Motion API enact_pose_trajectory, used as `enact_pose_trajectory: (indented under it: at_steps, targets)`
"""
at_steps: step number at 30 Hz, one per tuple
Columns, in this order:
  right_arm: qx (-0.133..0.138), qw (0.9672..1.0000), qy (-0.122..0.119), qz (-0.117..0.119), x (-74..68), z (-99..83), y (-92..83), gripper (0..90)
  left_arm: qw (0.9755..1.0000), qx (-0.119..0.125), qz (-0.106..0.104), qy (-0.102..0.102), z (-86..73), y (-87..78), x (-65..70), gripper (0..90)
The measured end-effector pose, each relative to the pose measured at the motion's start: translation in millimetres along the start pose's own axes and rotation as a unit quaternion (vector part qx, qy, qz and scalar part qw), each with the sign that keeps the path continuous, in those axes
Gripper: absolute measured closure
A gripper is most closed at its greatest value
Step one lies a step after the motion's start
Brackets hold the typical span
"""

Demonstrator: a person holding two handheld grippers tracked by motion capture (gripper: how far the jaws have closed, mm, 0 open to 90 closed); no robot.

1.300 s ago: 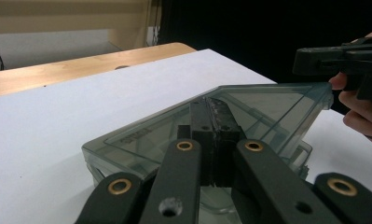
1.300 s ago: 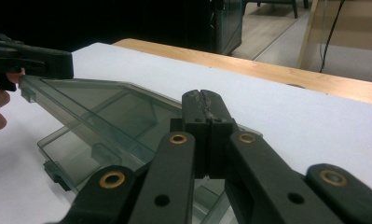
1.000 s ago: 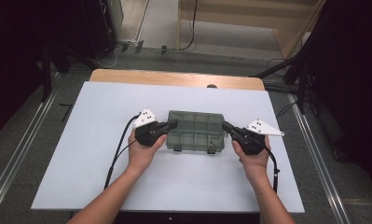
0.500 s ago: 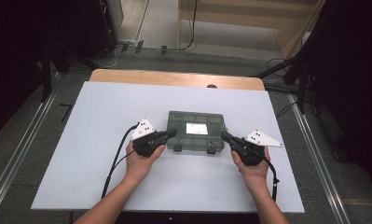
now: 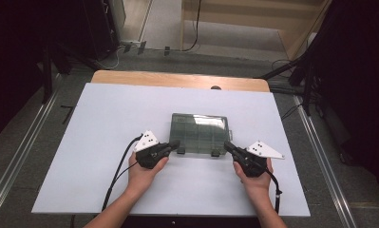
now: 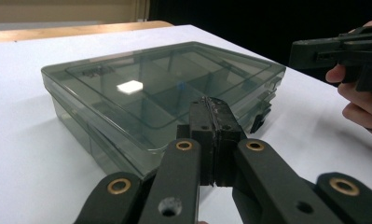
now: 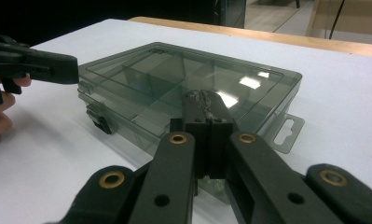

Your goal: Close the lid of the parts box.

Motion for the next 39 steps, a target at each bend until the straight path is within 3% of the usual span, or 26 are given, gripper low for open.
enact_pose_trajectory:
  at_steps: [3, 11, 17, 20, 25, 35, 39]
  targets:
    - [-0.005, 0.9998, -0.013, -0.011, 1.0, -3.0, 0.9, 90.0, 1.0000, 0.000, 0.007, 0.003, 0.7, -1.6, -1.1, 89.4]
    - [-0.013, 0.9999, -0.005, -0.007, 3.2, -8.8, 4.1, 90.0, 0.9997, -0.008, 0.022, 0.001, -0.9, -3.1, -4.1, 89.6]
    - [-0.015, 0.9999, 0.001, -0.004, 3.6, -8.8, 4.0, 90.0, 0.9997, -0.007, 0.019, -0.009, -1.1, -3.4, -5.9, 89.5]
    - [-0.002, 1.0000, 0.008, 0.001, 2.8, -2.9, 0.8, 90.0, 0.9998, -0.007, 0.018, -0.010, -1.1, -3.4, -6.2, 89.6]
    - [0.016, 0.9998, 0.002, -0.014, 6.6, 8.1, 2.5, 90.0, 0.9998, -0.008, 0.018, -0.011, -1.6, -2.8, -6.7, 89.6]
    - [-0.012, 0.9998, -0.009, -0.009, 2.0, -3.7, 14.5, 90.0, 0.9995, 0.015, 0.022, -0.014, 5.9, -7.2, -11.2, 89.5]
    - [-0.019, 0.9997, -0.006, -0.011, 2.5, -7.1, 15.4, 90.0, 0.9994, 0.007, 0.032, -0.015, 4.7, -4.7, -15.3, 89.5]
Point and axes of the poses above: each handheld gripper's, and its own axes: y roughly forward along the jaws, z roughly out of its top, x roughly to its right, the point moved 3 cm from there along y, roughly forward along the jaws, and after that the axes turned 6 degrees about x, right-handed, at the moved point
